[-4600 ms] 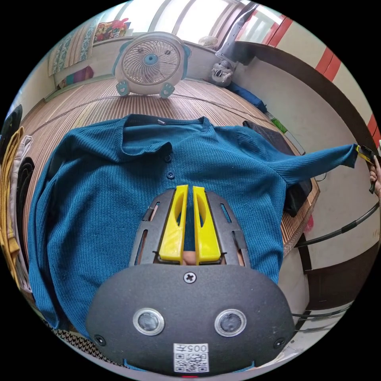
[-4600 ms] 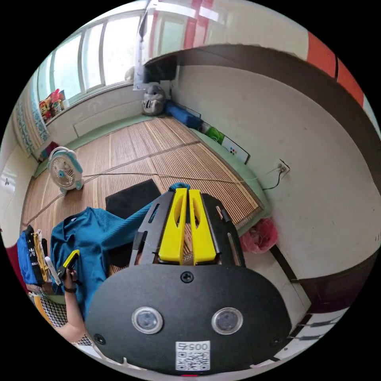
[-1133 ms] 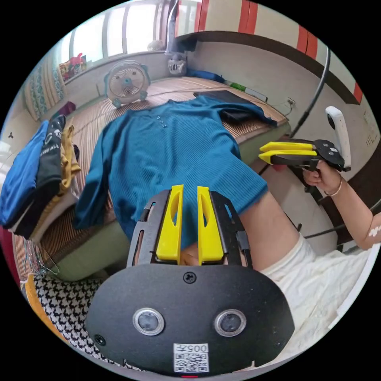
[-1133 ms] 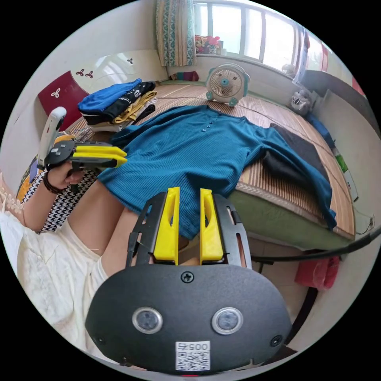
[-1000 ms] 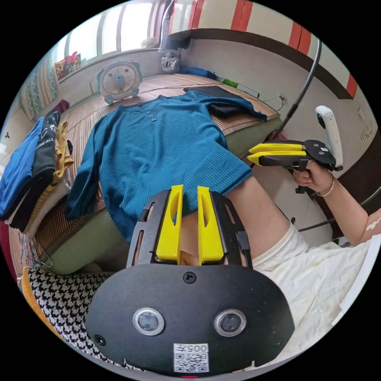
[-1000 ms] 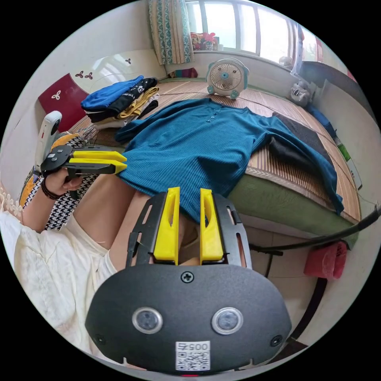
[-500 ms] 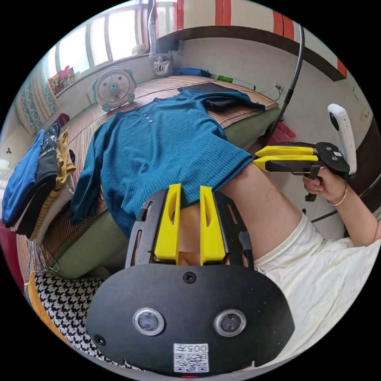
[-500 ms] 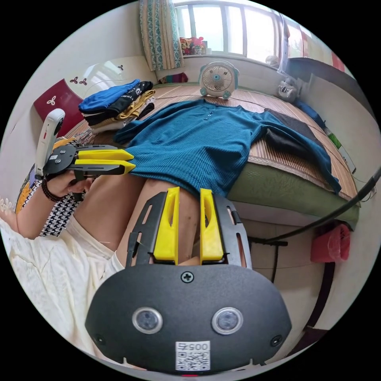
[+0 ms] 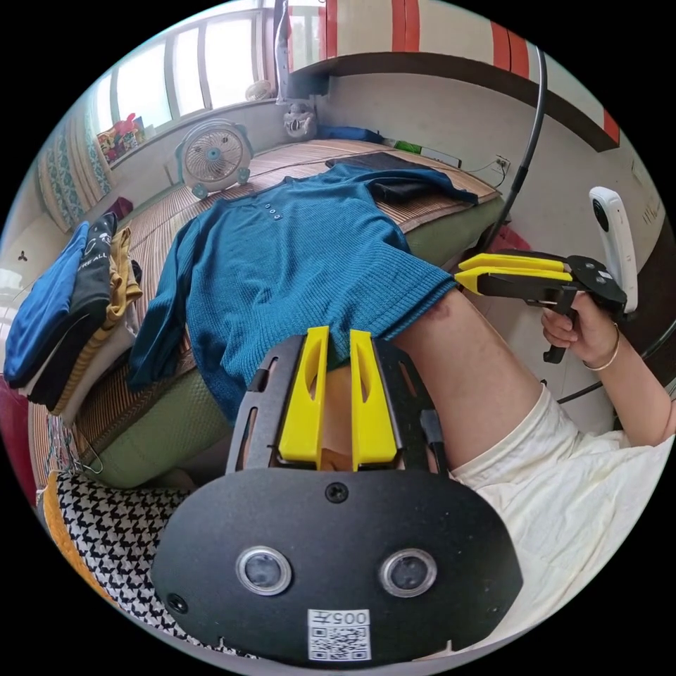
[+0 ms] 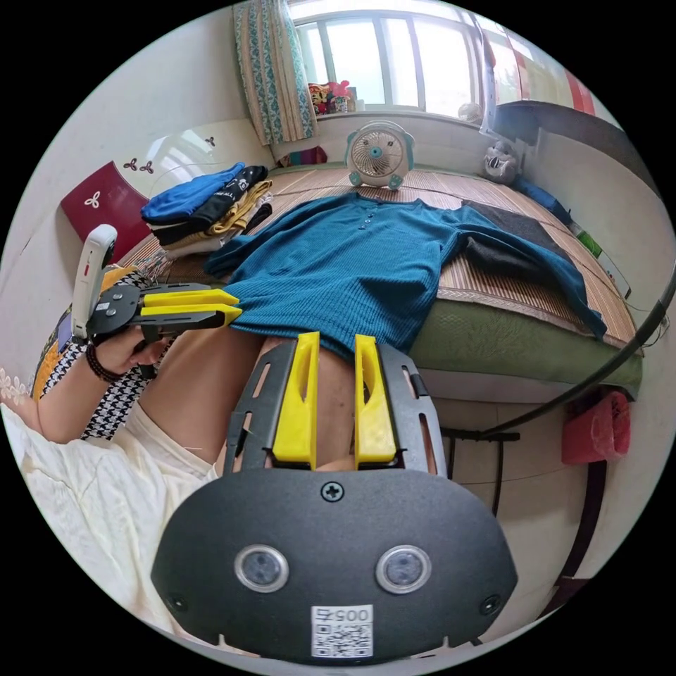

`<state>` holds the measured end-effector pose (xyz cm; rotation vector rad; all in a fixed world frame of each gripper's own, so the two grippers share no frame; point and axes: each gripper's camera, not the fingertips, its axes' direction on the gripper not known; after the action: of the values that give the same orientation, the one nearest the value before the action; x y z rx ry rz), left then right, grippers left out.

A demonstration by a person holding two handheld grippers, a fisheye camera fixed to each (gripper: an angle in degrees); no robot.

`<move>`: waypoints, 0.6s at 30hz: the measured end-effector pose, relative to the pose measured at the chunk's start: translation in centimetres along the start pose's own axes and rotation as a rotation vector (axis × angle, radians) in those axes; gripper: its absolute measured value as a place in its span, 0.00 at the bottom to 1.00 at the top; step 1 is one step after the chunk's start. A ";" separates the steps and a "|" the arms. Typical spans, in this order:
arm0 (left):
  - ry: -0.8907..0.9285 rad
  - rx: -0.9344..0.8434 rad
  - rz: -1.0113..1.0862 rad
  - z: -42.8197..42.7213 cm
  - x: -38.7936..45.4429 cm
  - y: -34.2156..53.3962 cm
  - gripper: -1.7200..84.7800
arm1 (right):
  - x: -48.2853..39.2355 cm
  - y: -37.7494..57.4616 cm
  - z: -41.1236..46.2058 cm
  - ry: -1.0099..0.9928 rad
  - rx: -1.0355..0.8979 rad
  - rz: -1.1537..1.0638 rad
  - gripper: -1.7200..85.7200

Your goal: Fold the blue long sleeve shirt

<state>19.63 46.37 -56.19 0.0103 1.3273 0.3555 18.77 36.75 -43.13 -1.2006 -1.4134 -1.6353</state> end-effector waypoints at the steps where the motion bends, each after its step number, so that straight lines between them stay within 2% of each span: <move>1: 0.000 0.000 -0.002 -0.1 -0.1 0.1 0.09 | -0.1 0.1 0.1 0.005 -0.010 -0.011 0.08; 5: -0.003 0.003 -0.009 -0.6 -0.2 0.6 0.09 | -0.2 0.8 0.3 0.013 -0.019 -0.024 0.07; 10: 0.019 0.014 -0.019 -1.4 -0.8 1.3 0.08 | -0.2 1.6 -0.3 -0.002 0.008 0.014 0.01; 18: 0.131 0.054 -0.047 -3.1 -2.6 2.7 0.04 | -1.2 2.8 -2.7 0.030 0.066 -0.042 0.00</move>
<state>15.55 47.62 -53.92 0.0006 1.4646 0.2840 21.13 33.43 -43.18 -1.1124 -1.4713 -1.6156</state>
